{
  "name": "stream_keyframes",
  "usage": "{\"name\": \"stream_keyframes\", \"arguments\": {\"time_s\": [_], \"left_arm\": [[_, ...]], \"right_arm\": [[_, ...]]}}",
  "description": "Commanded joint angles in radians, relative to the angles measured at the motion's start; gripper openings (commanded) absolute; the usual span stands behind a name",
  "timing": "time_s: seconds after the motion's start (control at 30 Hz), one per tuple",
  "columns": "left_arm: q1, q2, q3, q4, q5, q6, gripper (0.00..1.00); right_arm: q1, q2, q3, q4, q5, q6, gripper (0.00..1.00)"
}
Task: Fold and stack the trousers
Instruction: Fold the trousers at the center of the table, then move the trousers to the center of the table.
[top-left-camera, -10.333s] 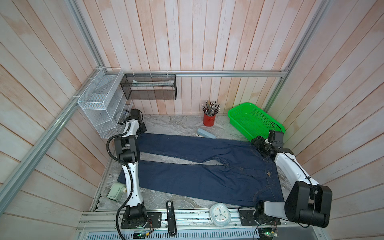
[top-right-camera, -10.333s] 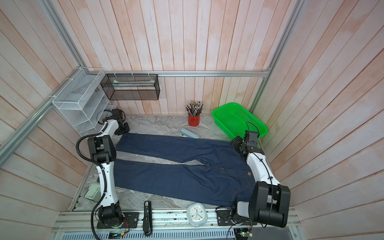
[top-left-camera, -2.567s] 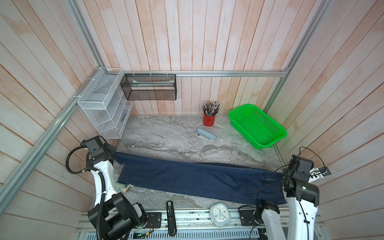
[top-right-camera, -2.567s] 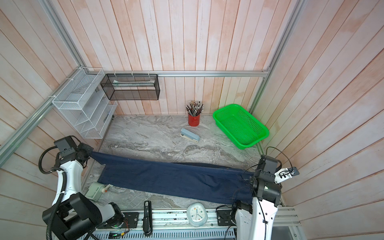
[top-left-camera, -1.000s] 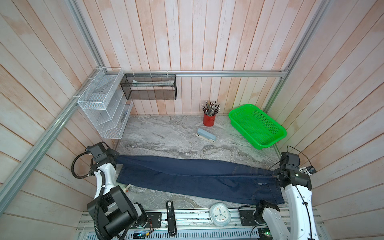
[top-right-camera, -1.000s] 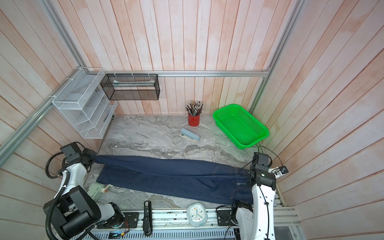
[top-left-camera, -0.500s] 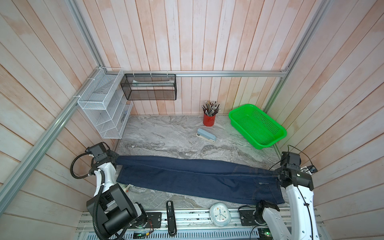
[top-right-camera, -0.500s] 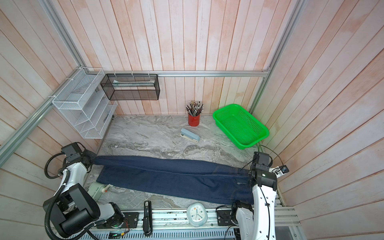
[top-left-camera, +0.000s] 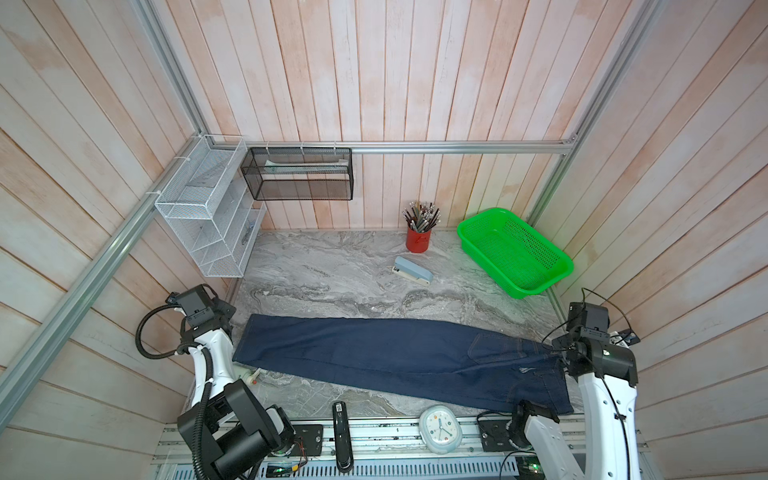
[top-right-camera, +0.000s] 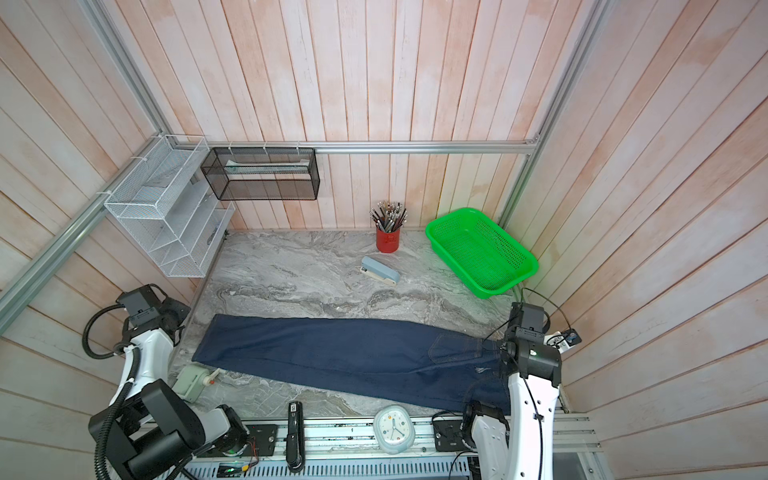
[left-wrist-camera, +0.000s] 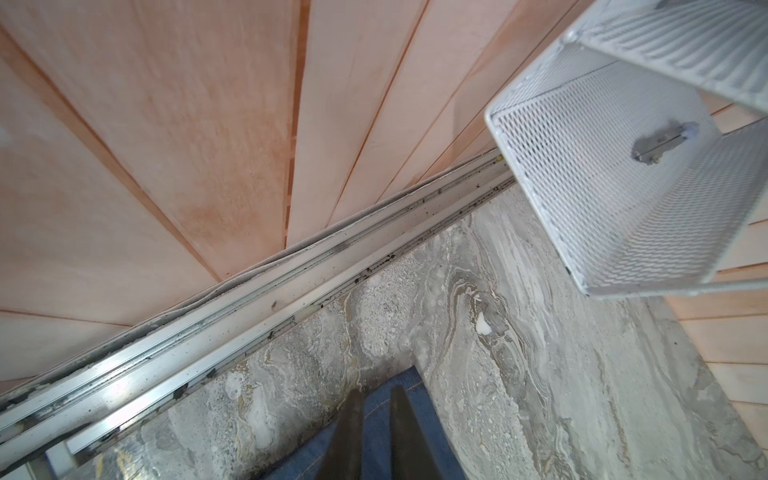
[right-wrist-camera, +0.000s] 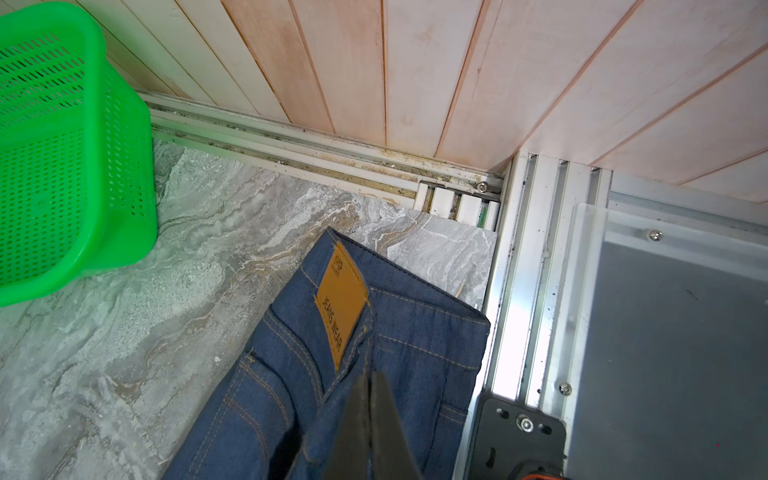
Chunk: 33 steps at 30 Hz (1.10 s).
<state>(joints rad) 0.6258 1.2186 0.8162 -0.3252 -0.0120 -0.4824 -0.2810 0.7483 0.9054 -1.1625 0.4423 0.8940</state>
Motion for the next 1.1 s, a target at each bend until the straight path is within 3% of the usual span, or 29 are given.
{"name": "stream_keyframes", "arguments": {"time_s": [0.0,0.17,0.3,0.37,0.47,0.6,0.8,0.97,1.07], "left_arm": [[0.005,-0.021,-0.012,0.006,-0.017,0.005,0.17],[0.005,-0.022,0.019,-0.014,-0.019,0.010,0.20],[0.004,-0.018,0.066,-0.041,0.013,0.000,0.25],[0.004,-0.009,0.094,-0.066,0.037,-0.014,0.28],[-0.011,0.000,0.135,-0.098,0.100,-0.038,0.32],[-0.125,-0.001,0.192,-0.146,0.161,-0.048,0.32],[-0.318,-0.008,0.192,-0.172,0.279,-0.101,0.37],[-0.410,0.061,0.185,-0.187,0.352,-0.141,0.40],[-0.432,0.089,0.166,-0.181,0.360,-0.155,0.40]], "right_arm": [[0.006,-0.003,0.027,-0.053,-0.010,-0.019,0.06],[0.004,-0.006,0.045,-0.077,-0.034,-0.028,0.25],[0.003,0.023,0.133,-0.124,0.013,-0.036,0.45],[0.002,0.049,0.183,-0.152,0.038,-0.031,0.50],[0.001,0.073,0.270,-0.138,0.026,-0.012,0.52],[0.002,0.075,0.283,-0.051,-0.140,0.055,0.51],[0.026,0.059,-0.015,0.109,-0.521,0.204,0.46],[0.080,0.116,-0.145,0.226,-0.540,0.213,0.46],[0.079,0.180,-0.206,0.289,-0.578,0.177,0.41]]}}
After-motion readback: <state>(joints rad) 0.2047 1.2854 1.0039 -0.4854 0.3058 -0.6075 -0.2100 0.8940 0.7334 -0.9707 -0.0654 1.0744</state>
